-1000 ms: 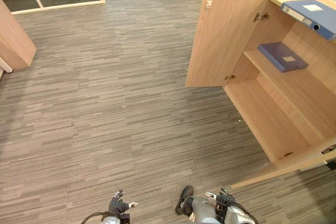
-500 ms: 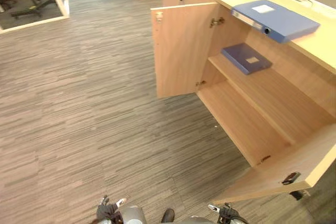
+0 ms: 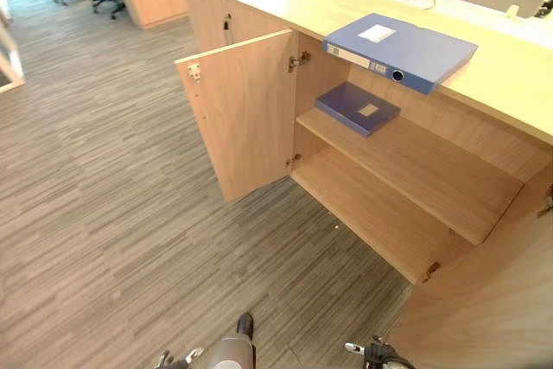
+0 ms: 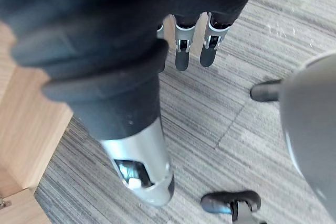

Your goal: Walk over to the cabinet, pick up the folder, carry it to the office cabinet, place the folder inside the office cabinet, then close the office cabinet door

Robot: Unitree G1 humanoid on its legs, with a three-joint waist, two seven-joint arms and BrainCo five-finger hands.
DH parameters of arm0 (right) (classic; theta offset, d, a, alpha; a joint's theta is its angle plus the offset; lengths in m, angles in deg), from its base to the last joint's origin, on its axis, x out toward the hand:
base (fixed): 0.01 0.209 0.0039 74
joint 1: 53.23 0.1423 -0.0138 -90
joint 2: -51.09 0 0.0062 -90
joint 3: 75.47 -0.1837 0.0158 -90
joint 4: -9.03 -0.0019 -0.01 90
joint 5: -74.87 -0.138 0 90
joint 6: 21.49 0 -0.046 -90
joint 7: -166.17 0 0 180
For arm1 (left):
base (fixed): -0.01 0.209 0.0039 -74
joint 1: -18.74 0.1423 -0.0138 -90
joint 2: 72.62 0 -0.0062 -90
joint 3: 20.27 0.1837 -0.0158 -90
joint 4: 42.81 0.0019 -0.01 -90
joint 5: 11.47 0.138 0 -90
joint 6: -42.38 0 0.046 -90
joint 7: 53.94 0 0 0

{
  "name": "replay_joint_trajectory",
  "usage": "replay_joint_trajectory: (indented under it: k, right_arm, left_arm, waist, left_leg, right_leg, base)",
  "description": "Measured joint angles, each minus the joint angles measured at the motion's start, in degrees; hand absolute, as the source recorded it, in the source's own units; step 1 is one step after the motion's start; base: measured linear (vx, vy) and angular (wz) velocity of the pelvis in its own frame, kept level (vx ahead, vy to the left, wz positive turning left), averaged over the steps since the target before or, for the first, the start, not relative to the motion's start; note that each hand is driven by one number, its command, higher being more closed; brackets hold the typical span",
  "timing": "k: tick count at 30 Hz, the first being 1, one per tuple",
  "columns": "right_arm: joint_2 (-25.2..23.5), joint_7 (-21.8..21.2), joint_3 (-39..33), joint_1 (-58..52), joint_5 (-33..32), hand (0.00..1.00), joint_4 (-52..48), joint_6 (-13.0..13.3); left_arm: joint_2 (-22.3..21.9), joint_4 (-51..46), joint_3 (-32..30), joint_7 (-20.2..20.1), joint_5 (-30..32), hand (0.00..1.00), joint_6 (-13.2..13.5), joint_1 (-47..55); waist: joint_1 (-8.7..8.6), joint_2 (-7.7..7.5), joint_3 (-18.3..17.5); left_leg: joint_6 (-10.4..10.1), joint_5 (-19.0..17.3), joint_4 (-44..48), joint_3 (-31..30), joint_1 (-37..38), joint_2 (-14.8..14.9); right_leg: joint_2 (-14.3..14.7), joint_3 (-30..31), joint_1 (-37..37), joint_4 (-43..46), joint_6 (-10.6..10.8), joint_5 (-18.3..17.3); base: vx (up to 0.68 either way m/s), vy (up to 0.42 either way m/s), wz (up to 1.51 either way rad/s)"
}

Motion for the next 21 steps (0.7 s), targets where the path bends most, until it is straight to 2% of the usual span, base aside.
replay_joint_trajectory:
  k: [1, 3, 4, 5, 6, 7, 8, 9, 10, 12, 13, 14, 15, 16, 17, 19, 21]
  right_arm:
    - [-0.25, -0.05, -0.16, -0.26, -0.01, 0.0, 0.0, -0.07]
    - [-0.3, -0.48, -3.08, -0.86, 0.0, 0.0, -0.15, -0.25]
    - [-0.23, -0.62, -4.65, -2.02, 0.03, 0.0, -0.21, -0.24]
    - [-0.14, -0.64, -5.03, -2.41, 0.07, 0.0, -0.22, -0.24]
    - [-0.01, -0.58, -6.32, -2.52, 0.09, 0.0, -0.44, -0.12]
    - [0.16, -0.43, -6.58, -2.66, 0.11, 0.0, -1.36, 0.12]
    - [0.49, -0.44, -6.54, -2.67, 0.02, 0.0, -2.62, 0.14]
    - [0.56, -0.43, -6.51, -2.67, 0.02, 0.0, -3.54, 0.29]
    - [0.41, -0.39, -6.51, -2.29, -0.07, 0.0, -4.45, 0.68]
    - [0.19, -0.38, -6.39, -1.53, -0.11, 0.0, -4.52, 0.85]
    - [-0.2, -0.37, -5.62, -1.4, -0.19, 0.0, -4.57, 0.91]
    - [-0.5, -0.37, -5.18, -1.32, -0.41, 0.0, -4.66, 1.17]
    - [-0.66, -0.36, -4.14, -1.07, -1.26, 0.0, -4.85, 1.16]
    - [-0.88, -0.36, -3.76, -1.07, -1.29, 0.0, -4.85, 1.1]
    - [-1.66, -0.36, -3.71, -1.49, -1.37, 0.0, -4.6, 1.06]
    - [-1.07, -0.26, -3.83, -2.21, -2.41, 0.0, -4.82, 1.1]
    - [-1.26, 0.0, -3.17, -2.59, -2.63, 0.0, -5.8, 0.93]
  left_arm:
    - [-0.07, 0.02, -0.02, 0.1, -0.04, 0.0, -0.03, 0.06]
    - [-0.19, -0.02, 0.22, 0.24, 0.4, 0.0, -0.34, 0.23]
    - [-0.17, -0.09, 0.51, 0.18, 1.18, 0.0, -0.35, 0.55]
    - [-0.19, -0.25, 0.5, 0.15, 1.45, 0.0, -0.36, 0.56]
    - [-0.24, -0.37, 0.59, -0.1, 2.14, 0.0, -0.38, 0.37]
    - [-0.2, -0.36, 0.66, -0.24, 2.55, 0.0, -0.39, 0.4]
    - [-0.11, -0.21, 0.85, -0.31, 2.98, 0.0, -0.46, 0.58]
    - [-0.13, -0.17, 0.96, -0.33, 3.32, 0.0, -0.6, 0.59]
    - [0.01, -0.25, 1.25, -0.32, 4.04, 0.0, -0.86, 0.39]
    - [-0.07, -0.66, 2.03, -0.28, 4.17, 0.0, -0.9, -0.14]
    - [0.12, -1.19, 3.11, -0.25, 4.15, 0.0, -0.91, -0.41]
    - [0.37, -1.44, 4.09, -0.23, 4.13, 0.0, -0.88, -0.93]
    - [0.54, -1.53, 5.44, -0.17, 4.09, 0.0, -0.87, -1.94]
    - [0.67, -1.83, 6.18, -0.14, 4.09, 0.0, -0.84, -2.15]
    - [0.79, -2.65, 7.49, -0.25, 4.44, 0.0, -0.77, -2.5]
    - [-0.3, -2.92, 8.12, -0.27, 5.42, 0.0, -0.41, -2.76]
    - [-0.86, -3.63, 8.34, -0.64, 7.03, 0.0, -0.29, -2.38]
  waist:
    - [0.07, -0.01, -0.02]
    - [0.49, 0.02, -0.09]
    - [0.37, -0.23, -1.23]
    - [-0.09, -0.29, -1.76]
    - [-0.64, -0.33, -1.98]
    - [-1.01, -0.29, -1.96]
    - [-1.7, -0.14, -1.92]
    - [-2.11, -0.18, -1.77]
    - [-2.52, 0.38, -0.86]
    - [-2.56, 0.63, 0.69]
    - [-2.95, 0.59, 0.89]
    - [-3.29, 0.66, 1.61]
    - [-3.87, 0.47, 2.31]
    - [-4.01, -0.07, 2.36]
    - [-4.16, -1.91, 2.46]
    - [-4.2, -0.34, 2.31]
    - [-4.13, -0.18, 2.23]
  left_leg:
    - [0.72, -0.29, -0.31, 0.91, 0.75, -0.97]
    - [3.32, -1.83, -2.21, 3.52, 5.75, -4.77]
    - [4.82, -2.91, -3.77, 3.67, 8.96, -7.12]
    - [5.17, -3.16, -4.52, 3.55, 10.04, -7.88]
    - [5.76, -3.56, -6.1, 3.4, 12.33, -9.12]
    - [6.09, -3.76, -6.81, 3.39, 13.44, -9.49]
    - [6.63, -4.1, -7.5, 3.57, 14.89, -9.79]
    - [6.93, -4.32, -8.16, 3.91, 15.97, -9.7]
    - [6.96, -4.42, -9.58, 4.48, 18.56, -8.92]
    - [6.87, -4.52, -10.67, 5.46, 20.93, -7.18]
    - [6.51, -4.75, -11.06, 5.85, 21.57, -5.66]
    - [6.24, -4.92, -10.95, 5.77, 22.12, -4.53]
    - [5.83, -5.08, -10.56, 5.51, 22.64, -3.46]
    - [5.25, -5.37, -10.07, 5.18, 22.53, -3.44]
    - [3.88, -6.22, -9.7, 4.43, 22.81, -4.1]
    - [2.75, -6.55, -9.54, 4.28, 22.48, -1.99]
    - [1.18, -6.94, -9.39, 4.92, 22.56, 0.45]
  right_leg:
    - [-1.37, 0.06, -0.68, 1.68, 0.35, 0.21]
    - [-6.03, -0.09, -1.29, 8.71, 0.22, 0.33]
    - [-8.8, -0.29, -2.86, 15.98, -1.17, 1.2]
    - [-9.9, -0.57, -4.16, 19.91, -2.23, 1.85]
    - [-12.56, -2.11, -7.87, 28.8, -6.23, 4.24]
    - [-14.08, -3.4, -9.62, 33.18, -9.04, 5.95]
    - [-16.16, -5.19, -11.75, 38.61, -13.1, 8.51]
    - [-17.47, -6.4, -13.4, 42.02, -14.73, 9.48]
    - [-17.67, -9.68, -15.07, 45.02, -11.47, 7.26]
    - [-15.45, -12.97, -15.97, 44.64, -7.92, 3.68]
    - [-12.83, -15.38, -17.12, 42.43, -6.22, 1.2]
    - [-10.73, -16.75, -17.24, 39.49, -5.54, -0.23]
    - [-7.59, -16.9, -16.9, 32.26, -5.1, -0.93]
    - [-6.3, -16.36, -16.43, 27.06, -4.9, -0.45]
    - [-5.23, -15.68, -14.63, 19.77, -5.25, 0.28]
    - [-2.28, -16.28, -12.38, 14.94, -5.66, 1.21]
    - [0.87, -16.43, -11.54, 11.89, -6.64, 1.93]
  base:
    - [0.47, 0.388, -0.4]
    - [0.38, 0.334, -0.29]
    - [0.31, 0.296, -0.1]
    - [0.28, 0.273, 0.04]
    - [0.2, 0.195, 0.06]
    - [0.21, 0.215, 0.01]
    - [0.14, 0.155, -0.09]
    - [0.19, 0.179, -0.24]
    - [0.15, 0.11, -0.31]
    - [0.11, 0.018, -0.41]
    - [0.07, -0.069, -0.32]
    - [0.07, -0.14, -0.14]
    - [0.04, -0.142, 0.04]
    - [0.05, -0.259, 0.12]
    - [0.03, -0.228, 0.06]
    - [0.02, -0.216, -0.04]
    - [-0.01, -0.229, -0.14]
